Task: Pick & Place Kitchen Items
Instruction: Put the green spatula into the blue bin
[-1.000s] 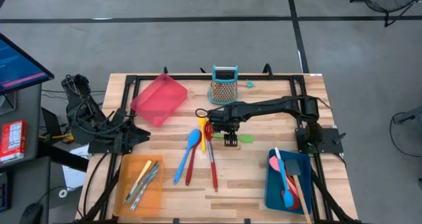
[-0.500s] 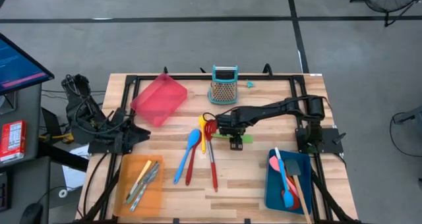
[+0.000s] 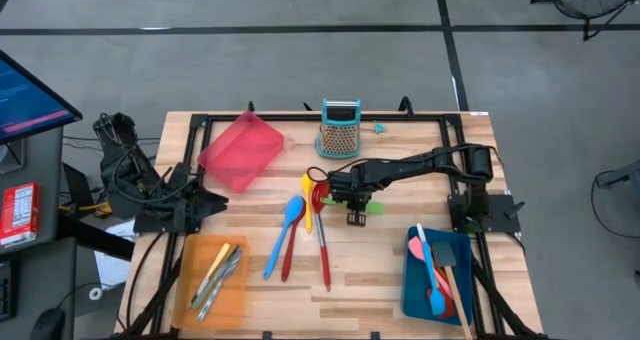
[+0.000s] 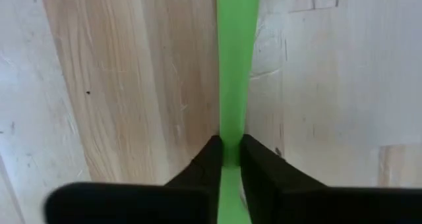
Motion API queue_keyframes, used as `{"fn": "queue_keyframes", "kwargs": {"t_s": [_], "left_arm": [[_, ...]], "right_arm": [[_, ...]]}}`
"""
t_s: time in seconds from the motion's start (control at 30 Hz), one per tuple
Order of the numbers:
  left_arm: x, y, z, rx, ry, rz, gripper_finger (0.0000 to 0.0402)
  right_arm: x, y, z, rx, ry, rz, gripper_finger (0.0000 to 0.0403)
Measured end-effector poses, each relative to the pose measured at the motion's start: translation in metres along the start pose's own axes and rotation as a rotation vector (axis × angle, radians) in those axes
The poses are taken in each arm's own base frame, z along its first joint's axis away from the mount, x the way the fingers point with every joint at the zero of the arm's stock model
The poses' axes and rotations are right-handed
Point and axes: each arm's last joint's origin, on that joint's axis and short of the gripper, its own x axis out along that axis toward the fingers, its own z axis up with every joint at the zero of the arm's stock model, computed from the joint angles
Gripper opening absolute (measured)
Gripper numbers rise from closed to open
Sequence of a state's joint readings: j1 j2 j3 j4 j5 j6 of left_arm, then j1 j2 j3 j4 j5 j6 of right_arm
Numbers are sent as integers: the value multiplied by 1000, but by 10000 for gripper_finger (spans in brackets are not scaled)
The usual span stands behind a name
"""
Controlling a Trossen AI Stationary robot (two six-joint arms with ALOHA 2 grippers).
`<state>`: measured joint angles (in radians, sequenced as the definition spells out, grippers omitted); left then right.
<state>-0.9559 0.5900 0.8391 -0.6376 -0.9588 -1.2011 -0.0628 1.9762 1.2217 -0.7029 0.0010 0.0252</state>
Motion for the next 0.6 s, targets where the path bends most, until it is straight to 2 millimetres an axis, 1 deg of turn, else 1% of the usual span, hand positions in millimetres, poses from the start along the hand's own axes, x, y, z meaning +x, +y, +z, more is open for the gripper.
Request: {"fn": "queue_keyframes", "kwargs": {"t_s": [0.07, 0.13, 0.23, 0.37, 0.43, 0.6], "left_arm": [[0, 0, 0, 0, 0, 0, 195], [0, 0, 0, 0, 0, 0, 195], [0, 0, 0, -1, 2, -2, 195], [0, -1, 0, -4, 12, -8, 195], [0, -1, 0, -4, 13, -8, 195], [0, 0, 0, -4, 12, -8, 195]], "right_arm": [[0, 0, 0, 1, -1, 0, 12], [0, 0, 0, 5, -1, 1, 9], [-2, 0, 2, 21, -7, 2, 20], [-12, 0, 4, 29, -39, 11, 30], [-21, 0, 4, 44, -71, 28, 28], [-56, -2, 2, 66, -160, 67, 20]]}}
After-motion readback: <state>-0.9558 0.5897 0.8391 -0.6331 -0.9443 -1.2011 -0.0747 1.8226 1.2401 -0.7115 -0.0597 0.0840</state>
